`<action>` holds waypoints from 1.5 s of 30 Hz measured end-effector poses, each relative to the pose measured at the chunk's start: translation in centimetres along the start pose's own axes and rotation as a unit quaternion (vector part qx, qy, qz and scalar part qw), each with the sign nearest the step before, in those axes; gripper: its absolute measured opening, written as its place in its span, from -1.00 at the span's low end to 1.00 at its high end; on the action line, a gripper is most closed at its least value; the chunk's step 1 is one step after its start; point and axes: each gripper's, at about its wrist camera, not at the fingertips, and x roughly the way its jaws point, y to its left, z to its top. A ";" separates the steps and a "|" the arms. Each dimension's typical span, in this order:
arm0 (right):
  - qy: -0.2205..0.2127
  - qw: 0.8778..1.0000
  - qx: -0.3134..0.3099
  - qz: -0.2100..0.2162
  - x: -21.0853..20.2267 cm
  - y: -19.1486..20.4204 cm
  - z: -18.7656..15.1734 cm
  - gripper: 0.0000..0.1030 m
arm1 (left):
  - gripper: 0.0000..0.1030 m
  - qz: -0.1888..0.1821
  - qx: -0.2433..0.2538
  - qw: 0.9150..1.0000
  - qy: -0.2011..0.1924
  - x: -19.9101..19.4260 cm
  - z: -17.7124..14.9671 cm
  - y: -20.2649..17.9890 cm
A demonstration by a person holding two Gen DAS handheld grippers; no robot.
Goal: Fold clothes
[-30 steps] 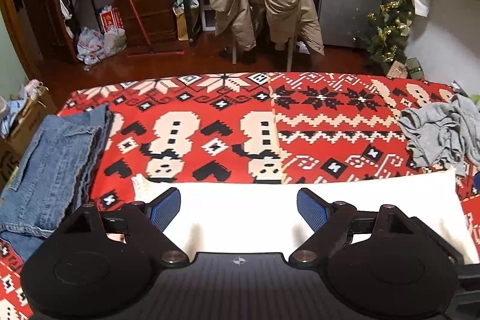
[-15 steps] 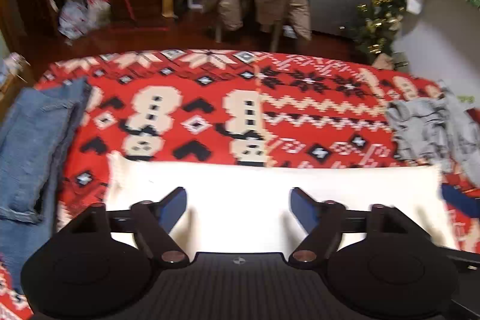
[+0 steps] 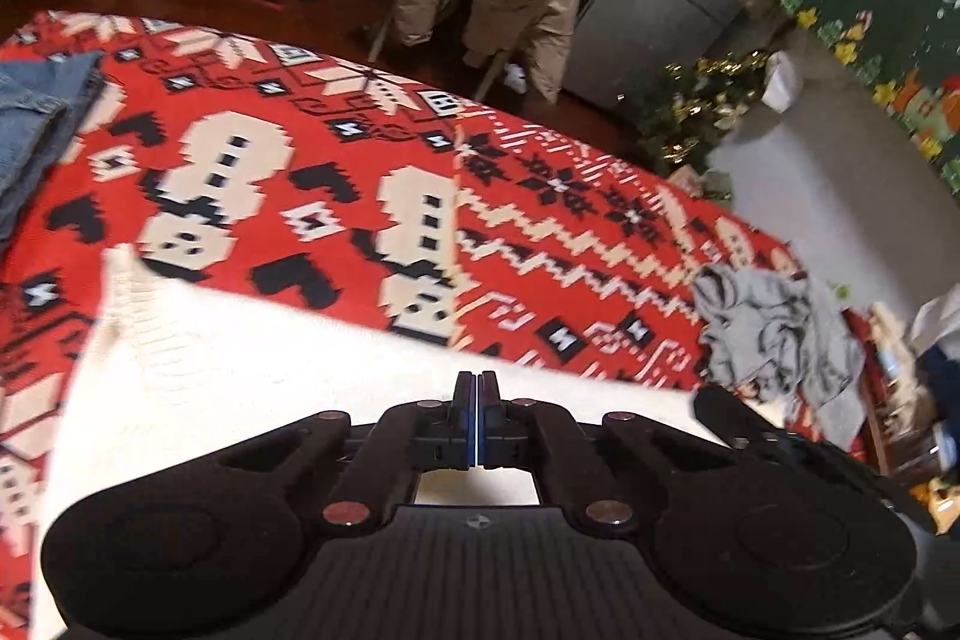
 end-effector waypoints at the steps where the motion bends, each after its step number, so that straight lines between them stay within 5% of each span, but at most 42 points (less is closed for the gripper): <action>1: 0.000 1.000 -0.001 0.004 0.5 0.2 0.0 -1.00 | -0.99 -0.007 0.000 1.000 0.003 0.5 0.0 0.0; 8: 0.027 0.999 0.005 0.034 4.3 1.5 -0.4 -1.00 | -0.99 -0.041 0.006 0.999 0.018 3.4 -0.3 -0.6; 15: 0.026 0.999 -0.019 0.025 5.9 2.8 -2.2 -1.00 | -0.98 -0.031 -0.011 0.999 0.007 4.4 -0.4 0.3; 20: 0.022 0.999 -0.034 0.004 5.6 2.6 -2.4 -1.00 | -0.98 0.001 0.000 1.000 -0.012 3.7 -0.2 1.0; 33: 0.032 0.994 0.046 -0.095 5.0 -6.8 -2.0 -1.00 | -0.95 0.089 0.025 0.995 -0.038 2.1 0.8 3.0; 38: 0.024 0.990 0.046 -0.131 4.8 -9.0 -2.0 -1.00 | -0.95 0.108 -0.001 0.993 -0.049 1.3 1.7 5.5; 45: 0.028 0.985 0.075 -0.155 5.3 -12.1 -2.2 -1.00 | -0.95 0.179 -0.005 0.981 -0.071 0.0 2.5 7.7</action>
